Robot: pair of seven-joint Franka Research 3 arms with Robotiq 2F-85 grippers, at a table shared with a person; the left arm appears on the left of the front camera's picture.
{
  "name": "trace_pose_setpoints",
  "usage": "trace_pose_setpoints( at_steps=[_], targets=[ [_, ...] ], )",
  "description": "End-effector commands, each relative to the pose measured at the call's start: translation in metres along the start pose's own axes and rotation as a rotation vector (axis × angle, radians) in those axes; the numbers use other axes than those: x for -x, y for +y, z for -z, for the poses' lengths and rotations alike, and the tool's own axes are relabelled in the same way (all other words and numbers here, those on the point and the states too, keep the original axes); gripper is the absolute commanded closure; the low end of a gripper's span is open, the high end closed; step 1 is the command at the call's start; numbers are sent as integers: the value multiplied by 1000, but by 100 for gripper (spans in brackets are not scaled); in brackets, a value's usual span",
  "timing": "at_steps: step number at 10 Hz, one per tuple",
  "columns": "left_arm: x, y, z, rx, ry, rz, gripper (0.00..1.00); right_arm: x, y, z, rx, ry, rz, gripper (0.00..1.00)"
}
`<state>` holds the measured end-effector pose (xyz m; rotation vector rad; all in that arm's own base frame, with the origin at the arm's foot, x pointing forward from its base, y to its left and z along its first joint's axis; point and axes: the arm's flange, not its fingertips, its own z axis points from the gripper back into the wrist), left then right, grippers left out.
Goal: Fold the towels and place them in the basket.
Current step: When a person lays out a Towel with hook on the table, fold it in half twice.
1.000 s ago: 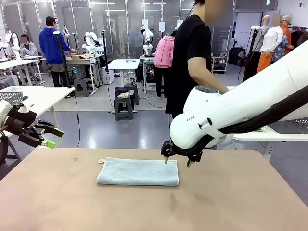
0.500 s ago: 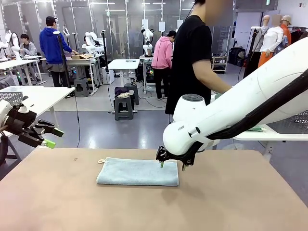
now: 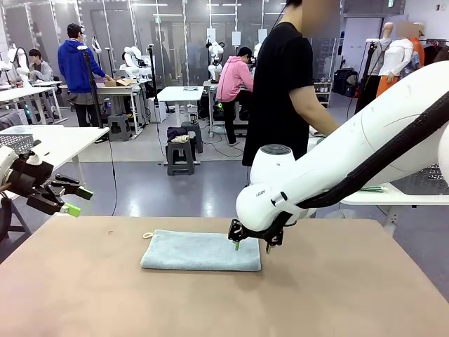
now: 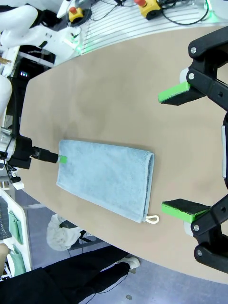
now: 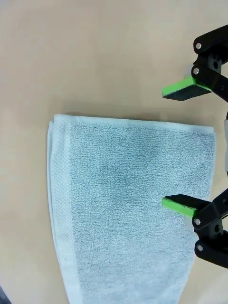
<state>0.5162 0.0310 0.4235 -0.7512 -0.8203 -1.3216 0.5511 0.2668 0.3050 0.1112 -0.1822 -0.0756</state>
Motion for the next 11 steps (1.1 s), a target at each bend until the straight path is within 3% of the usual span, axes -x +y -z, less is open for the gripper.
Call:
trace_pose_setpoints(
  at_steps=[1,4,5,9,10,11],
  targets=[
    [-2,-1,-1,-2,-1,3,0,-7,7,4,26,-8,2,3],
    [-2,-1,-1,-2,-1,3,0,-10,6,9,24,-6,-9,4],
    [-2,-1,-1,-2,-1,3,0,-11,6,9,33,-8,-4,22],
    [-2,-1,-1,-2,-1,3,0,-15,8,10,45,3,6,22],
    [-2,-1,-1,-2,-1,3,0,-16,8,11,51,-2,4,42],
    [-2,-1,-1,-2,-1,3,0,-16,9,12,60,10,12,42]
  ],
)
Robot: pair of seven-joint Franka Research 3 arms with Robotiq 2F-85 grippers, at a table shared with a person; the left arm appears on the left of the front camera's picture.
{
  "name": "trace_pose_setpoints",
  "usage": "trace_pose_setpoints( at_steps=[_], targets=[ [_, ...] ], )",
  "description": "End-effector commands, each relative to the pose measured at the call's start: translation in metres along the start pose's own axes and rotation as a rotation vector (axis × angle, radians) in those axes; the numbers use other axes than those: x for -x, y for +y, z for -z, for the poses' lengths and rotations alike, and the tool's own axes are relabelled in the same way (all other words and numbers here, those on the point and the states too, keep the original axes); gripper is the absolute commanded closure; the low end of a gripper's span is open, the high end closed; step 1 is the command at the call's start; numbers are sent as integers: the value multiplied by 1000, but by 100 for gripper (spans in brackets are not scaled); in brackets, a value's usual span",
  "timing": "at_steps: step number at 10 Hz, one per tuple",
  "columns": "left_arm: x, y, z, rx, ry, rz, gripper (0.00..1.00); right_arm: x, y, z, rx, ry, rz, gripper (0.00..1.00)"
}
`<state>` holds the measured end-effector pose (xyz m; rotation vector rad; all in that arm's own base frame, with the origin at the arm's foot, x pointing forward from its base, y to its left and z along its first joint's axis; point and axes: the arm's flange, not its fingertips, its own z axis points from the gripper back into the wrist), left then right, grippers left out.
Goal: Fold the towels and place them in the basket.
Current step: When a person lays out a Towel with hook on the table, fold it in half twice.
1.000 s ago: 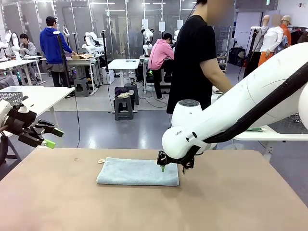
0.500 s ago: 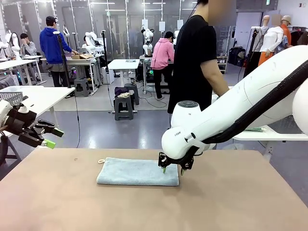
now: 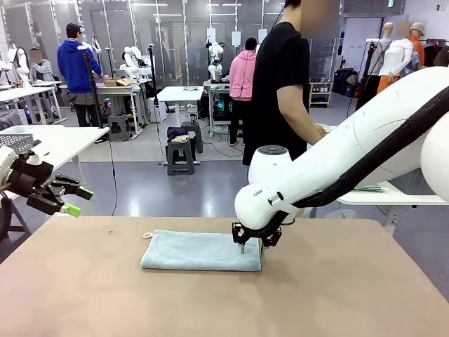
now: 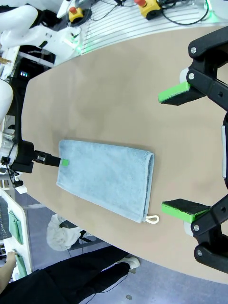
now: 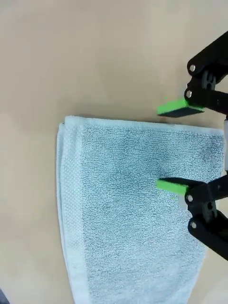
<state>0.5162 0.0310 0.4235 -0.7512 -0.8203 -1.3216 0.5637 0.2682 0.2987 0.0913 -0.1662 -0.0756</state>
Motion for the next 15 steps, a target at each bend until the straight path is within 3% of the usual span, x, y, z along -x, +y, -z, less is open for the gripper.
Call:
trace_pose_setpoints(
  at_steps=[1,6,11,12,15],
  targets=[
    [-2,-1,-1,-2,-1,3,0,-6,8,4,39,-3,12,42],
    [-2,-1,-1,-2,-1,3,0,-5,9,8,45,-6,5,42],
    [-2,-1,-1,-2,-1,3,0,-3,10,12,56,4,3,94],
    [-2,-1,-1,-2,-1,3,0,-3,10,12,65,6,3,100],
    [-2,-1,-1,-2,-1,3,0,-3,7,9,61,12,-3,100]
  ],
)
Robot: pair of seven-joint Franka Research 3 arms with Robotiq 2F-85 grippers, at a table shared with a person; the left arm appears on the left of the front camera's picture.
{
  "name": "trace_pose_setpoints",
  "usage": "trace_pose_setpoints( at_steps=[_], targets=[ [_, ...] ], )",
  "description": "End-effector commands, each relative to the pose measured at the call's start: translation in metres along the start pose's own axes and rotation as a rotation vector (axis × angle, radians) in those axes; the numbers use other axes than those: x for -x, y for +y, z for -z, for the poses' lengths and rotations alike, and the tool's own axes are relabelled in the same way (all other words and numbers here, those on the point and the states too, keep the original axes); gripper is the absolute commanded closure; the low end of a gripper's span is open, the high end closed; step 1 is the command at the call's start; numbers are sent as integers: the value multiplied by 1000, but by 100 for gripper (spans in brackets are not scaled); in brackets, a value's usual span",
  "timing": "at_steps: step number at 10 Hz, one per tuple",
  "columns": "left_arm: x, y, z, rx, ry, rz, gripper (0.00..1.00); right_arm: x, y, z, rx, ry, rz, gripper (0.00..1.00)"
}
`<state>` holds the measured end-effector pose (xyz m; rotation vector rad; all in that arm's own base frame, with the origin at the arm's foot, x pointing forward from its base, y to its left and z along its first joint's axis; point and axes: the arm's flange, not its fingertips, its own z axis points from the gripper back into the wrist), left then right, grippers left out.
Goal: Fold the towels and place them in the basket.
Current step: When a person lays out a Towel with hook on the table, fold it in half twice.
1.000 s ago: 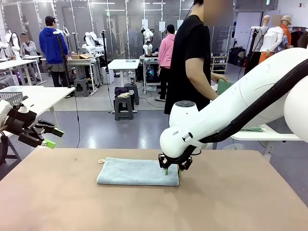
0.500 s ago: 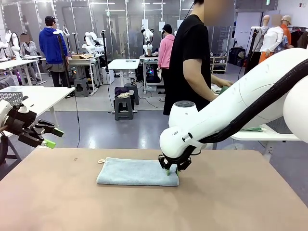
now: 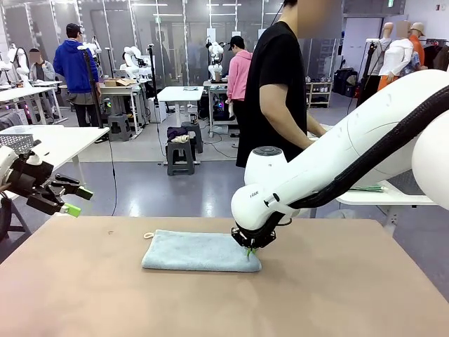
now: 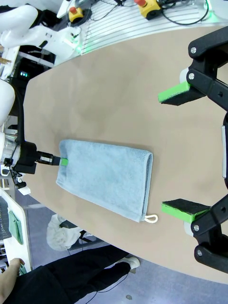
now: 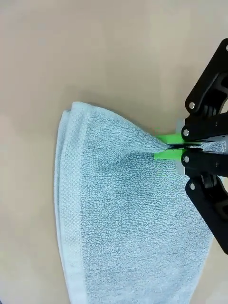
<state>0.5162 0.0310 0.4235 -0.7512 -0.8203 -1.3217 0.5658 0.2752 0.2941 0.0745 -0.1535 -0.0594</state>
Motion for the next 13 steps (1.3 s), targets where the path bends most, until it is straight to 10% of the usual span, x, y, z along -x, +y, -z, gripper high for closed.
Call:
trace_pose_setpoints(
  at_steps=[1,8,13],
  targets=[
    [-2,-1,-1,-2,-1,3,0,-4,-11,1,40,-20,5,100],
    [-2,-1,-1,-2,-1,3,0,11,-125,-24,33,-15,-28,100],
    [-2,-1,-1,-2,-1,3,0,-4,-99,-66,11,-152,-54,100]
  ],
)
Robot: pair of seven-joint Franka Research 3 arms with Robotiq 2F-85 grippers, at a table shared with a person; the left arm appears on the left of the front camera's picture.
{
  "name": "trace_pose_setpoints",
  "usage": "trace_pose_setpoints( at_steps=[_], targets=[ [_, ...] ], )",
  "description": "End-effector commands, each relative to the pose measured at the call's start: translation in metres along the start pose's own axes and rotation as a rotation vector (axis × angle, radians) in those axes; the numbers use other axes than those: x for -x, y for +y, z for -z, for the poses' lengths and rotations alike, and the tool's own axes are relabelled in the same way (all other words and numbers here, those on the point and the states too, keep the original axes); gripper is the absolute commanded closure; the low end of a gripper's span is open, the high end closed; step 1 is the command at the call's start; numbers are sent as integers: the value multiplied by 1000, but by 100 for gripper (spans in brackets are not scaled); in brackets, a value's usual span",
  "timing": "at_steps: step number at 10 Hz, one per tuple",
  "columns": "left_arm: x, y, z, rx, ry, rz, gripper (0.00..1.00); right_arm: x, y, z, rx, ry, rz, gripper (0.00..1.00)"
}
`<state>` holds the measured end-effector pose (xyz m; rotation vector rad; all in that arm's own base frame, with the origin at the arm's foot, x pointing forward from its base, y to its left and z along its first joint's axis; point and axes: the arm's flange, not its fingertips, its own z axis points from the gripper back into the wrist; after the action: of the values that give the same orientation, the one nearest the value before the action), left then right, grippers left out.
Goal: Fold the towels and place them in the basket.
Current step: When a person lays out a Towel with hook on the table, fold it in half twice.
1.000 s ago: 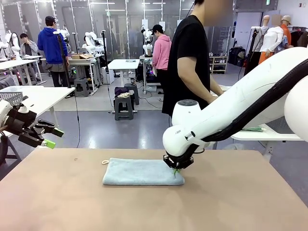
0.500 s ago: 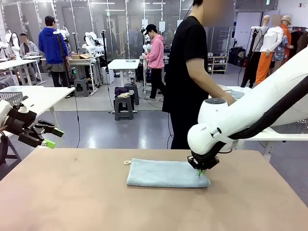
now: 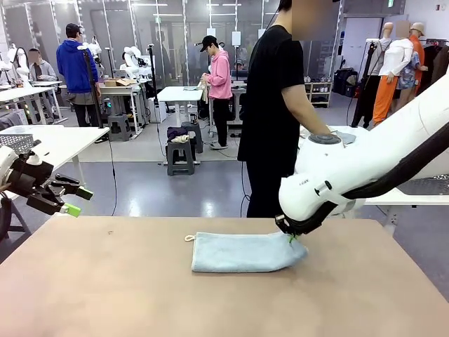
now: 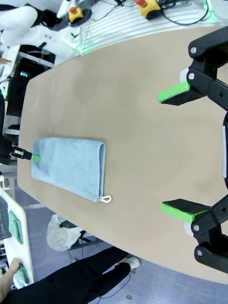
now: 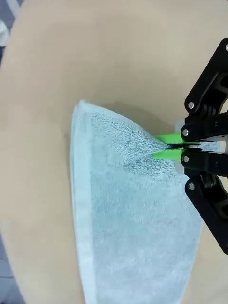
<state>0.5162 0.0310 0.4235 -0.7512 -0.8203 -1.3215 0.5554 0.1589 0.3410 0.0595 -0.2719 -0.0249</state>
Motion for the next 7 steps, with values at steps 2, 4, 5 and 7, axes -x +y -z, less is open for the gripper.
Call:
trace_pose_setpoints(
  at_steps=[2,4,5,7],
  targets=[
    [-2,-1,-1,-2,-1,3,0,-3,59,-38,37,-29,-16,100],
    [-2,-1,-1,-2,-1,3,0,-5,116,-55,78,-24,-2,100],
    [-2,-1,-1,-2,-1,3,0,-5,149,-56,102,-27,-5,100],
    [-2,-1,-1,-2,-1,3,0,-8,200,-43,137,-10,27,100]
  ],
)
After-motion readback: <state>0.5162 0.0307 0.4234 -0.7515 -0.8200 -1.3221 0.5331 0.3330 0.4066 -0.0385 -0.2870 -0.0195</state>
